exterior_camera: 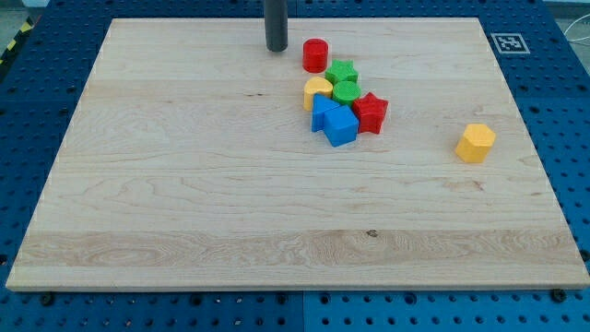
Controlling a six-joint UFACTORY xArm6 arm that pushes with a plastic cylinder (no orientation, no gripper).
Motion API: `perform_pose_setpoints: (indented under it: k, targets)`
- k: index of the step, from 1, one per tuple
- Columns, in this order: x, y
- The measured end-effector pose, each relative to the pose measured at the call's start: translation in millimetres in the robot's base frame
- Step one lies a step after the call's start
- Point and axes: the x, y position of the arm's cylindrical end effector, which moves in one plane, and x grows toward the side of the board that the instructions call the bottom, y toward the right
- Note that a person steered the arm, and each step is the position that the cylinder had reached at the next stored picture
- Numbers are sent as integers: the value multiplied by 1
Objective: Push the red circle to the green star
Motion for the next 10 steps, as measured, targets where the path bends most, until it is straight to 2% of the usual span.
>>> perform_pose_setpoints:
  k: [1, 3, 4, 8, 10]
  targets:
    - [-13, -5]
    - [-31, 25]
    - [-24, 32]
    - [46, 48]
    - [49, 48]
